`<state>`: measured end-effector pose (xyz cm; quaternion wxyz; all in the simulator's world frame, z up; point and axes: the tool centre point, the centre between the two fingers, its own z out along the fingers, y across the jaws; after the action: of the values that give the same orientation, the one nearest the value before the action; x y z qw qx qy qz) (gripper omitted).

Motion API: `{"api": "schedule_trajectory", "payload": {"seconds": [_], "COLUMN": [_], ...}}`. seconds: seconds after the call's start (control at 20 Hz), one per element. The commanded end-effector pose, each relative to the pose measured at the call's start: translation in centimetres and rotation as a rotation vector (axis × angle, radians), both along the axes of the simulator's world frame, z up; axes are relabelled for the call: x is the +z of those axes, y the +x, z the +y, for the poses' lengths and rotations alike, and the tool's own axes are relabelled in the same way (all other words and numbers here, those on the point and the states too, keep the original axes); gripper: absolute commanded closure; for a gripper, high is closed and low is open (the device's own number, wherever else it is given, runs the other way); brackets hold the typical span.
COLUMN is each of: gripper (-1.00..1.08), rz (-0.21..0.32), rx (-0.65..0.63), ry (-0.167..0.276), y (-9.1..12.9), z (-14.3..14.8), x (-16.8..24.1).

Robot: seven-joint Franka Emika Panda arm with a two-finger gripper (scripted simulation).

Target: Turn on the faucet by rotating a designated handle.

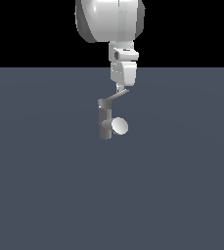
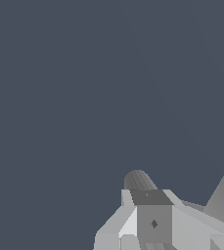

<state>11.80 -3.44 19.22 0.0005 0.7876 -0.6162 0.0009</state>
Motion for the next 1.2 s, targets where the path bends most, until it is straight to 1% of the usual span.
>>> {"api": "schedule_trajectory", "payload": {"seconds": [0.0,0.25,0.55,1.15], "gripper": [1.08,1.08,1.08,1.08], "rz": [0.0,0.001,0.001,0.001], "rx": [-0.028,-0.054,-0.055,-0.055], "ry": [0.0,0.001,0.001,0.001], "y": [0.6,1.1,1.1,-1.9], "z": [-0.6,-1.2,-1.3,-2.1], "x": [-0.5,-1.0,-1.1,-1.1]}}
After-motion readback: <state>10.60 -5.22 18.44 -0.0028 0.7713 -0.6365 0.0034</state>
